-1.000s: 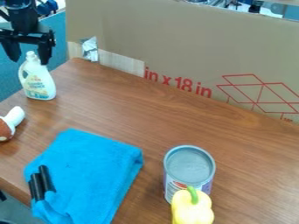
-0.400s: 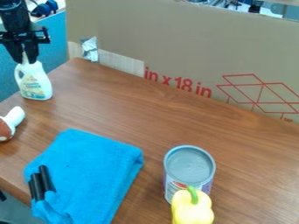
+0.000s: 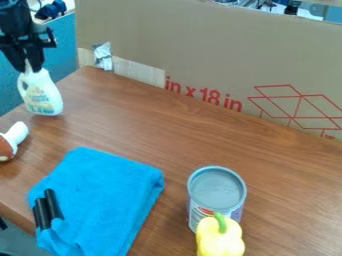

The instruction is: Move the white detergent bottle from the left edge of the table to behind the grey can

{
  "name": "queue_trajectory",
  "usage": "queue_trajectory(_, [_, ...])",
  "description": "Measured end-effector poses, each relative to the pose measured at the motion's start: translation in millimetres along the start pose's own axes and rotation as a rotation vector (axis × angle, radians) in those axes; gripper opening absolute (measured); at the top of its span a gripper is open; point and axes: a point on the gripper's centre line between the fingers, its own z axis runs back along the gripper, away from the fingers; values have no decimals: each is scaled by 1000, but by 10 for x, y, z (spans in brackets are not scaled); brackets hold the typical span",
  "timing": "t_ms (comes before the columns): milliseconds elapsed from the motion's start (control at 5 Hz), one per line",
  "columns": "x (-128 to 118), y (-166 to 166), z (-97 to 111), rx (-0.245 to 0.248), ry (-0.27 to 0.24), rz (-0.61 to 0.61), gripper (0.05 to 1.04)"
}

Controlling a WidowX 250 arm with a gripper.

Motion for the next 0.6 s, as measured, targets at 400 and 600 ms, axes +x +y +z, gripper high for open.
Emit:
queue_trajectory(400, [-225,-975,233,-42,-6,-238,346])
queue_trajectory(600, [-317,-1466,252,-58,23,-333,346])
